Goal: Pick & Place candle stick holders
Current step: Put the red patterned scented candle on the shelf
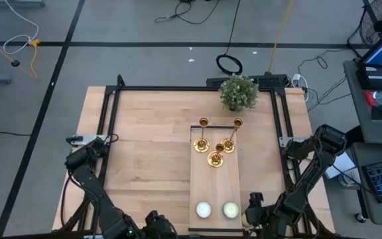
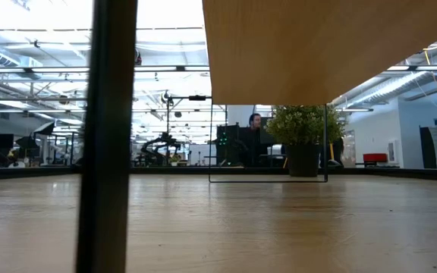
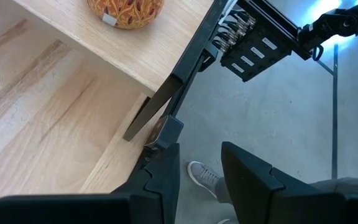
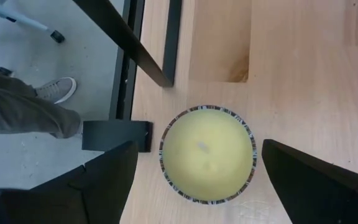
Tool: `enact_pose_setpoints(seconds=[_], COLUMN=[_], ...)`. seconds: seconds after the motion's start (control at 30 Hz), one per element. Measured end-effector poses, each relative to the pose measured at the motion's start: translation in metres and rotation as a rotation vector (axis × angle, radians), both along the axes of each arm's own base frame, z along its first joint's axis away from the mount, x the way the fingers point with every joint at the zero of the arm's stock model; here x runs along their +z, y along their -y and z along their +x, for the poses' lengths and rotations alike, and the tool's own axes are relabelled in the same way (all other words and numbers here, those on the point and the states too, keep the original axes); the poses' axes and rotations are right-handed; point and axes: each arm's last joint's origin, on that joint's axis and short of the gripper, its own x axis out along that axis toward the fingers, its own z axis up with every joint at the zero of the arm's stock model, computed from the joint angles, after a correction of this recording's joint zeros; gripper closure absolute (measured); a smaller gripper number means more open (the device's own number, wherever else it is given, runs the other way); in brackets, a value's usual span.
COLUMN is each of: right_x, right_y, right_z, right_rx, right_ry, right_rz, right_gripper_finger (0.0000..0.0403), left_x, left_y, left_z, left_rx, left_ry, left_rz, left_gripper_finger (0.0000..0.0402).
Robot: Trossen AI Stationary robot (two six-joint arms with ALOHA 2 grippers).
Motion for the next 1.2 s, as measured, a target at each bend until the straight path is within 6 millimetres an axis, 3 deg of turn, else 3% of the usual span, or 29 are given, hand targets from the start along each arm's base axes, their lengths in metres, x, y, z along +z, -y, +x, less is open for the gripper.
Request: enact_pose_setpoints(seconds=[0.57,1.2], right_x=[-0.015,-0.012], right_y=[0.009,0.002], right_z=[-0.003,-0.003], right_rx=[-0.026,0.005], right_ry=[0.022,0.076], right_rz=[-0.045,0.004], right_gripper_finger=[0.0064,0.0064], left_x=[0.0,0.0], left_y=[0.001,0.001], left_z=[-0.001,-0.001], left_rx=[-0.002,-0.002], left_ry=[-0.011,-0.021], left_rz=[-0.021,-0.037], left_gripper_finger=[0.028,0.028])
